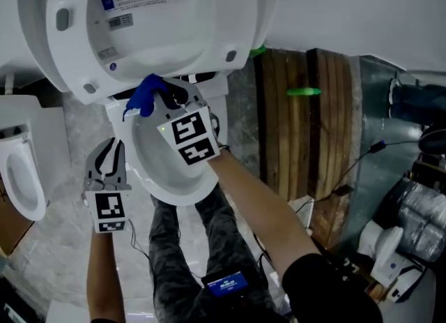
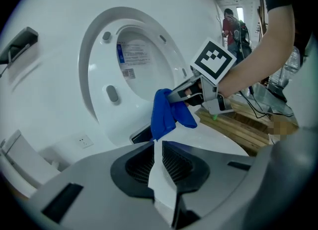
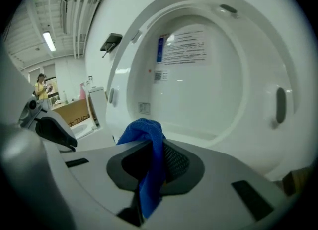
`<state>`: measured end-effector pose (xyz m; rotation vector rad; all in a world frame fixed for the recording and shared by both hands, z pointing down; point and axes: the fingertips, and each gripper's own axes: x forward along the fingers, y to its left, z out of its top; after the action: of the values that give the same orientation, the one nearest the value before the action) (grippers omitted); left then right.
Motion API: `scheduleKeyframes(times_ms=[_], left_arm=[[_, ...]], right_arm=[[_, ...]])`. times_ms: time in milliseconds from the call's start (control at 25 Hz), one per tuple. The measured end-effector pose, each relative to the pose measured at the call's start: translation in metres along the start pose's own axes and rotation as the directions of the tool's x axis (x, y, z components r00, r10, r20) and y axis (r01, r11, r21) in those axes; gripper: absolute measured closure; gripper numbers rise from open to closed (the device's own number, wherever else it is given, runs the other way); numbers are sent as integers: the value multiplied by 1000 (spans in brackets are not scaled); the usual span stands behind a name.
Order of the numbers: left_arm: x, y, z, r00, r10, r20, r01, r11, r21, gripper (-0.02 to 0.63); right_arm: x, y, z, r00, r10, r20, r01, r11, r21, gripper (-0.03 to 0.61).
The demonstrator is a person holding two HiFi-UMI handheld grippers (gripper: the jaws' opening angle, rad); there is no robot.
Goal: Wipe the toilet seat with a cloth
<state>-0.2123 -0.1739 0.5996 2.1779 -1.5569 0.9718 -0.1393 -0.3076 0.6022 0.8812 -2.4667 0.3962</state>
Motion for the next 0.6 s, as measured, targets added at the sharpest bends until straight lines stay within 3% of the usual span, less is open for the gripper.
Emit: scheduleKeyframes(times_ms=[120, 360, 600], left_arm=[[7, -12, 6, 1000, -15, -5, 15, 1000, 17, 560], [20, -34, 28, 999, -41, 2, 41, 998, 47, 560], [33, -54, 46, 998, -66, 8, 65, 995, 77, 560]], right_arm=[[-15, -29, 0, 999, -42, 23, 40, 997, 68, 531], [-42, -67, -3, 995, -91, 44, 87, 993, 83, 531], [-73, -126, -21, 978, -201, 44, 191, 965, 179, 531]])
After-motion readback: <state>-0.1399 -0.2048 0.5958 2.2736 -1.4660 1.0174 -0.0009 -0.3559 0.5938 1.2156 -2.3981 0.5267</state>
